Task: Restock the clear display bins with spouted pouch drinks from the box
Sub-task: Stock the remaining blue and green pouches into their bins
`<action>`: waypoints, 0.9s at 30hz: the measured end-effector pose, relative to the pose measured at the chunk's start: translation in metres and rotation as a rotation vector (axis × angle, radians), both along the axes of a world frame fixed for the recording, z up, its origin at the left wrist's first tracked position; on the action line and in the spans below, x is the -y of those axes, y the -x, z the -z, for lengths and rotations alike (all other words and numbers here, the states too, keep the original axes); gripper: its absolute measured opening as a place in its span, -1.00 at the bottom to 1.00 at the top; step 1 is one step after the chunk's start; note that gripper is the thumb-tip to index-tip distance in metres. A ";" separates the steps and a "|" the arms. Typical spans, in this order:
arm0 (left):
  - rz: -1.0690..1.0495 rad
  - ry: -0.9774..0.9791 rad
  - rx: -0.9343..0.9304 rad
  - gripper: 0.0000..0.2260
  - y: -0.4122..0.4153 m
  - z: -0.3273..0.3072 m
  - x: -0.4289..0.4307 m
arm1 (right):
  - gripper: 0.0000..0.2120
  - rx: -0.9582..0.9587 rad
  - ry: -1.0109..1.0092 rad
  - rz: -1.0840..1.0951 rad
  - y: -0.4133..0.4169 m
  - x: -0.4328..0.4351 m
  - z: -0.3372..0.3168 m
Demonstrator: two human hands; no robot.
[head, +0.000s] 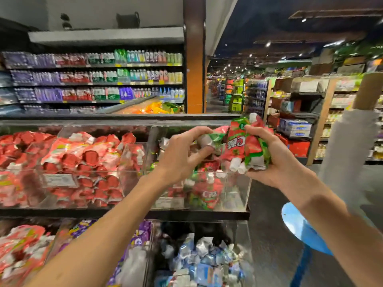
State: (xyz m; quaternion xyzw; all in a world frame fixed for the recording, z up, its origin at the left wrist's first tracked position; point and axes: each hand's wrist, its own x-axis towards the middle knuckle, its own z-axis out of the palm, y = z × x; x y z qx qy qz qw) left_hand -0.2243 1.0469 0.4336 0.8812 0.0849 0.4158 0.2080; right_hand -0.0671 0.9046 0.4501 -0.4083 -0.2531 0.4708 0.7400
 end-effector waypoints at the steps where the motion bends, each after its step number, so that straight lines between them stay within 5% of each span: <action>1: -0.005 -0.049 -0.029 -0.69 -0.010 -0.004 0.000 | -0.40 -0.005 -0.014 0.009 -0.012 0.001 -0.001; 9: -0.072 -0.249 -0.247 -0.67 -0.072 -0.011 -0.028 | -0.36 -0.050 -0.001 0.018 -0.047 0.016 0.004; 20: -0.217 -0.117 -0.135 -0.84 -0.143 0.013 -0.048 | -0.51 -0.076 0.069 0.033 -0.041 0.006 0.008; 27: -0.142 -0.126 -0.389 -0.76 -0.147 0.009 -0.058 | -0.46 -0.085 0.090 0.041 -0.044 -0.006 0.010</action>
